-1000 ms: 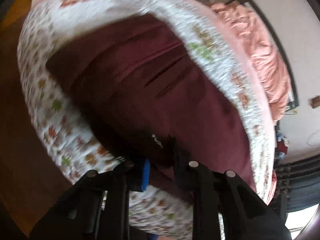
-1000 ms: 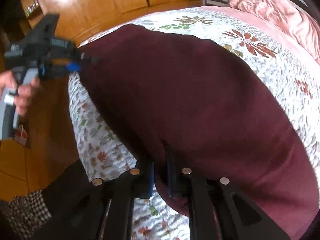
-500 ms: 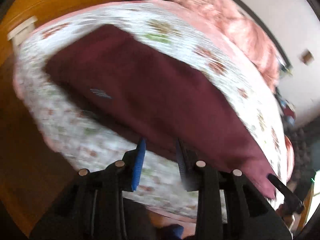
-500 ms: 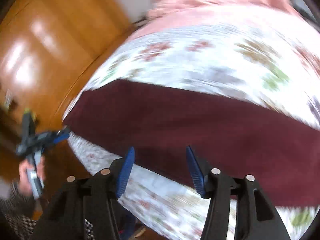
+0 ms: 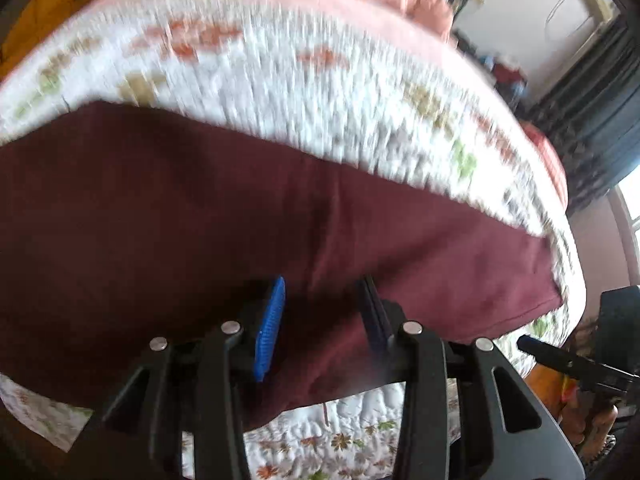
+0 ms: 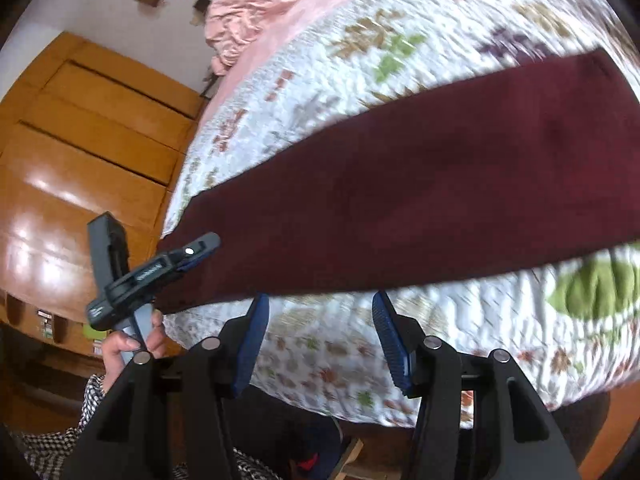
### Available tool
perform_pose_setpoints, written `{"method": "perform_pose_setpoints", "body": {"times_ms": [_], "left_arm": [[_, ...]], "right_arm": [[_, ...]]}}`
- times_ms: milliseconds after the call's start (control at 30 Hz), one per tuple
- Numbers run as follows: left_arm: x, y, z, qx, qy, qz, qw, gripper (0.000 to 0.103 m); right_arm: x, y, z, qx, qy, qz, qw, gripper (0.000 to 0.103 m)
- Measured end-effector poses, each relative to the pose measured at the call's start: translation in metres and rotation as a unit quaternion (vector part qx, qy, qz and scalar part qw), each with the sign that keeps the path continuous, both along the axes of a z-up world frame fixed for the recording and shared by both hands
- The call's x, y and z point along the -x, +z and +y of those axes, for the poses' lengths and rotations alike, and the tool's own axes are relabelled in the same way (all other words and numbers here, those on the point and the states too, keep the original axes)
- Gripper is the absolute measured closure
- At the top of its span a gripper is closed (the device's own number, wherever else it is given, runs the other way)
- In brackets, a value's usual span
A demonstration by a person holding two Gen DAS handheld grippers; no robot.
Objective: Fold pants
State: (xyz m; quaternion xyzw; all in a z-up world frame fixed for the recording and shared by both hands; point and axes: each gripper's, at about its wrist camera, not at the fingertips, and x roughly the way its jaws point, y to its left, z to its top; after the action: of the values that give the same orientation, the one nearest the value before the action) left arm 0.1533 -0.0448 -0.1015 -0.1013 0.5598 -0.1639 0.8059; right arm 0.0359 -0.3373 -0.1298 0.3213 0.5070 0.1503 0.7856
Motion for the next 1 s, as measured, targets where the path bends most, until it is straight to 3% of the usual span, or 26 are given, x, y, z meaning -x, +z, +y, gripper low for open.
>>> {"method": "perform_pose_setpoints", "body": {"times_ms": [67,200,333,500,667,833,900,1000], "left_arm": [[0.002,-0.008,-0.004,-0.016,-0.007,-0.01,0.9998,0.064],[0.015,0.008,-0.013,-0.05,-0.043,-0.028,0.9974,0.065],[0.016,0.024,-0.03,-0.022,-0.062,-0.038,0.9971,0.062],[0.011,0.01,-0.067,-0.038,-0.1,-0.041,0.9934,0.059],[0.008,-0.003,-0.067,-0.023,-0.085,-0.029,0.9957,0.054],[0.009,-0.002,-0.063,-0.007,-0.08,-0.025,0.9965,0.053],[0.009,-0.003,-0.063,-0.006,-0.078,-0.025,0.9966,0.053],[0.007,-0.002,-0.063,-0.005,-0.076,-0.023,0.9968,0.053]], "right_arm": [[0.0,-0.009,-0.009,-0.011,-0.021,0.015,1.0,0.048],[-0.002,-0.018,-0.026,-0.012,-0.06,0.027,0.998,0.041],[0.003,-0.021,-0.047,-0.03,-0.095,0.037,0.994,0.041],[0.023,-0.013,-0.081,-0.004,-0.152,0.049,0.987,0.039],[0.029,-0.022,-0.121,-0.054,-0.215,0.047,0.974,0.039],[0.015,-0.034,-0.151,-0.07,-0.27,0.038,0.959,0.039],[0.008,-0.035,-0.156,-0.074,-0.285,0.028,0.955,0.045],[0.0,-0.038,-0.162,-0.069,-0.295,0.023,0.953,0.068]]}}
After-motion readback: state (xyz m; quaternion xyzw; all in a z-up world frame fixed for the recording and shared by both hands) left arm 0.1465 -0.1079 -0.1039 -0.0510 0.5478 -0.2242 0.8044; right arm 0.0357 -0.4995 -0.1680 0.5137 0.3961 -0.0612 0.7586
